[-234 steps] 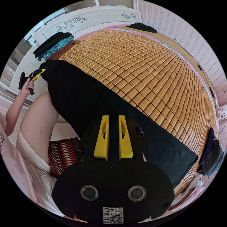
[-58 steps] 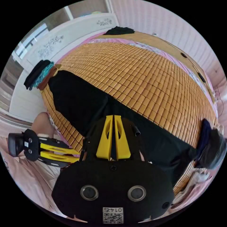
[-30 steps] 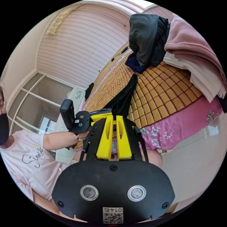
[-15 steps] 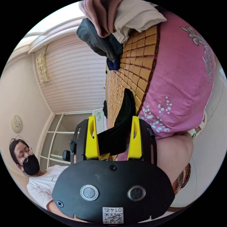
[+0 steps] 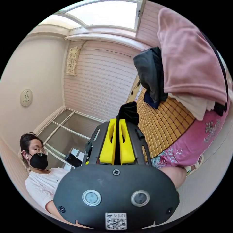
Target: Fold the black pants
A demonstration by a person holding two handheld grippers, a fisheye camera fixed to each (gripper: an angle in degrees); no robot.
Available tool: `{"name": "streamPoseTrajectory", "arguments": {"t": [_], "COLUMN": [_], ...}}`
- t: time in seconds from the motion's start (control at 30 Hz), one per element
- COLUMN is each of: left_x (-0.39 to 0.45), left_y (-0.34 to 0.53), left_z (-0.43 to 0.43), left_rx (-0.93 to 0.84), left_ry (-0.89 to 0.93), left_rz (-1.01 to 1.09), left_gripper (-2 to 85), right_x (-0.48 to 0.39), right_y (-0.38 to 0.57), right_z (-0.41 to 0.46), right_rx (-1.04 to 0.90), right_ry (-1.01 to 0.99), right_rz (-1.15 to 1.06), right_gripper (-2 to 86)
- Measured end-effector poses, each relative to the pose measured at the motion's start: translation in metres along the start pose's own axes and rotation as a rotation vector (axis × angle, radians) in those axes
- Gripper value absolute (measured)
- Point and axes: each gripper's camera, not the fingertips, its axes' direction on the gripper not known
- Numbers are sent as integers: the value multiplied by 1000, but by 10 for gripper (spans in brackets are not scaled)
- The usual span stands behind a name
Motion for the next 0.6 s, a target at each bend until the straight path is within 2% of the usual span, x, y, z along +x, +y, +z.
{"name": "streamPoseTrajectory", "arguments": {"t": [0.1, 0.2, 0.3, 0.37, 0.4, 0.47, 0.6], "left_x": [-16, -28, -37, -47, -54, -64, -88], "left_y": [3, 35, 87, 125, 152, 193, 282], "left_z": [-45, -91, -142, -173, -195, -228, -303], "left_rx": [131, 187, 197, 187, 185, 179, 181], "left_ry": [26, 3, -118, -194, -235, -303, -526], "left_rz": [-116, -180, -209, -289, -359, -467, -759], "left_gripper": [-9, -9, -9, -8, -8, -6, 11], "right_x": [-60, -109, -140, -155, -159, -174, -208], "right_y": [-21, -23, -7, 18, 25, 63, 130], "right_z": [8, 62, 151, 241, 264, 362, 503], "right_rx": [12, -93, -247, -388, -422, -567, -702], "right_ry": [-41, -30, -60, -98, -100, -104, -33], "right_rz": [-116, -202, -246, -250, -253, -247, -287], "right_gripper": [8, 9, 9, 10, 10, 11, 16]}}
